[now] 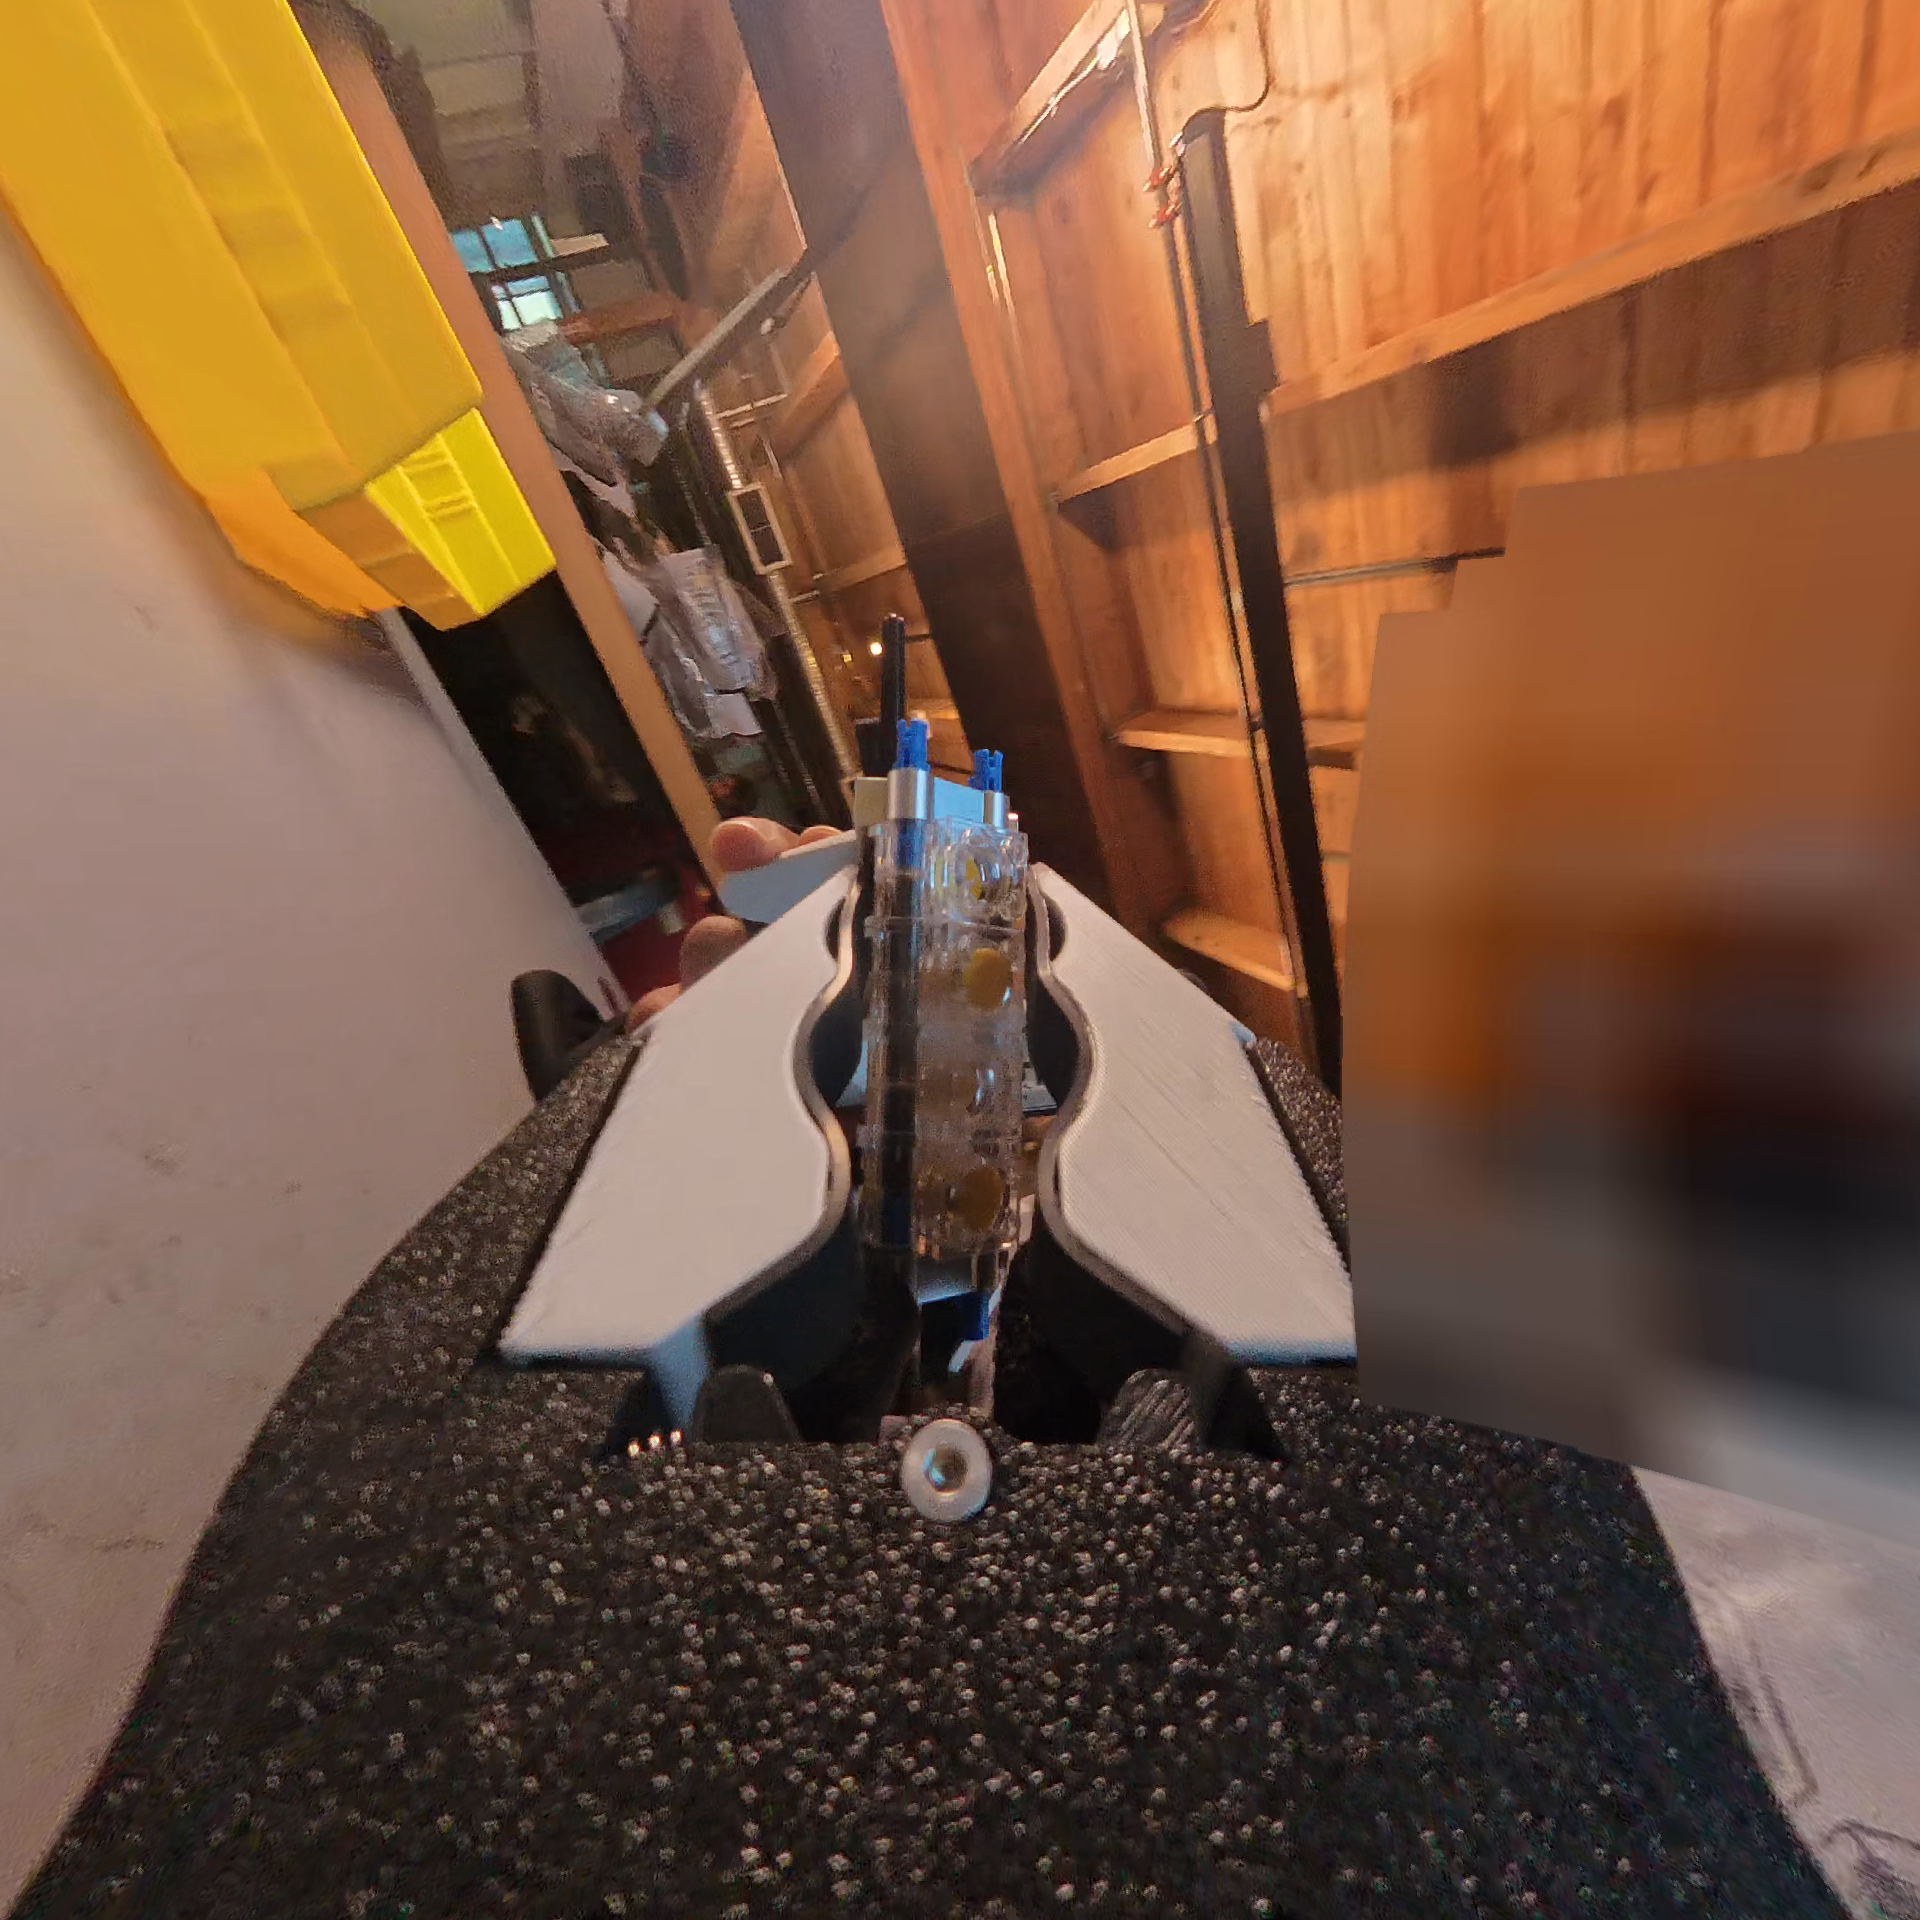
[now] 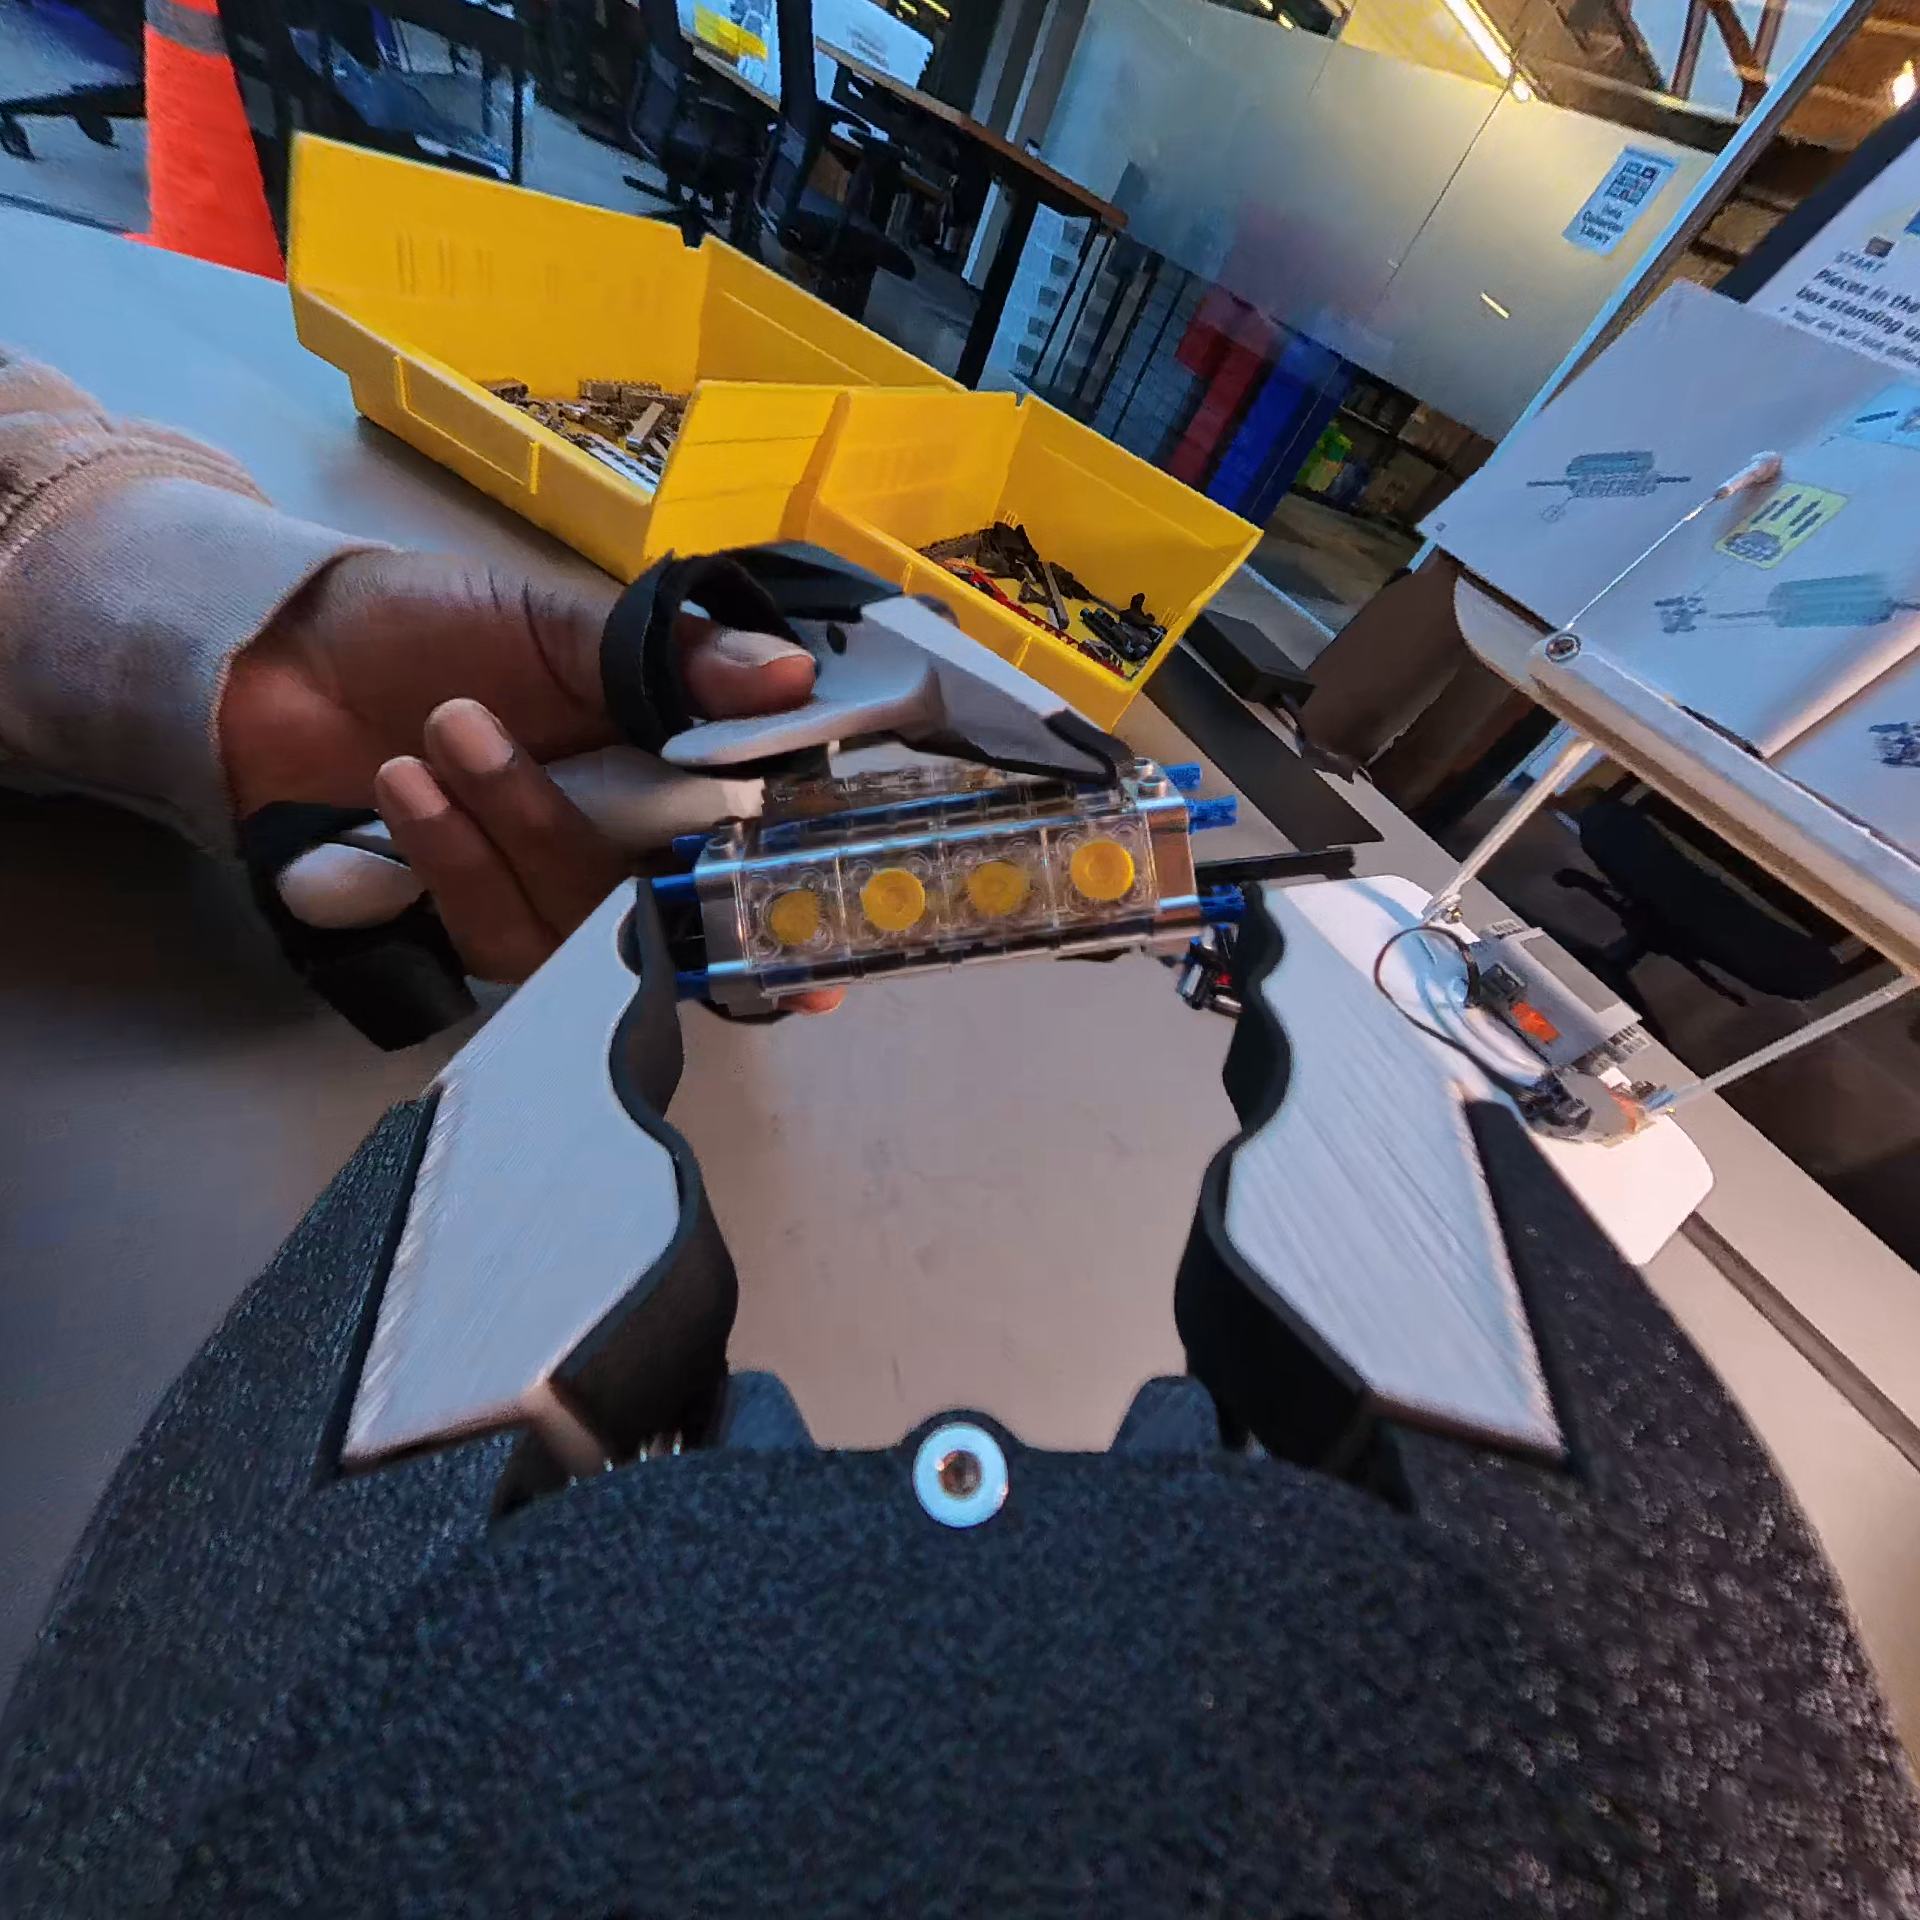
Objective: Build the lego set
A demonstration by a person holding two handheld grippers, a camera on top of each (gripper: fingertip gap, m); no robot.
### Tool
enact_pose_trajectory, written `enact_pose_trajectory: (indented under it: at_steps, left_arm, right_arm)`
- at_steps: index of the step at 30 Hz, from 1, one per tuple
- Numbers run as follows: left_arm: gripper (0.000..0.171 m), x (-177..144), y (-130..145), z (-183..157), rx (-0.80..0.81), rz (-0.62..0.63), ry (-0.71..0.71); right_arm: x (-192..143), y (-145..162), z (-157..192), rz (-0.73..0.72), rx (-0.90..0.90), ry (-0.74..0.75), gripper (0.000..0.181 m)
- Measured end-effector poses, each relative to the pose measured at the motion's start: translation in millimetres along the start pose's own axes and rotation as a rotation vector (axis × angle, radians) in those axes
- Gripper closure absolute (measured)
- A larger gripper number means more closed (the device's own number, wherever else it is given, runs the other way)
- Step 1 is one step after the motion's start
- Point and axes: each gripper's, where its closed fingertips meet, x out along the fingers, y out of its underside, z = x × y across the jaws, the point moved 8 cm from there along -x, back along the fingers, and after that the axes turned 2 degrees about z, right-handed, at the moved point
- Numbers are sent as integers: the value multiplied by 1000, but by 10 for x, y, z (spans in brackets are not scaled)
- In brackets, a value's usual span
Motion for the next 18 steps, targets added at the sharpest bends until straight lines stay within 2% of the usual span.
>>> enact_pose_trajectory:
  at_steps: [3,7,11,18]
  left_arm:
    - [146,17,-37,-96,173,27,-113]
    - [146,45,14,-132,279,104,-197]
    - [146,45,18,-134,284,108,-223]
    - [141,-27,-50,-70,234,133,-236]
  right_arm:
    - [-62,-11,-19,-18,-93,59,77]
    - [-83,-43,-17,-9,-144,36,69]
    - [-47,-39,31,9,-192,13,79]
    - [4,25,-8,-1,-11,-10,80]
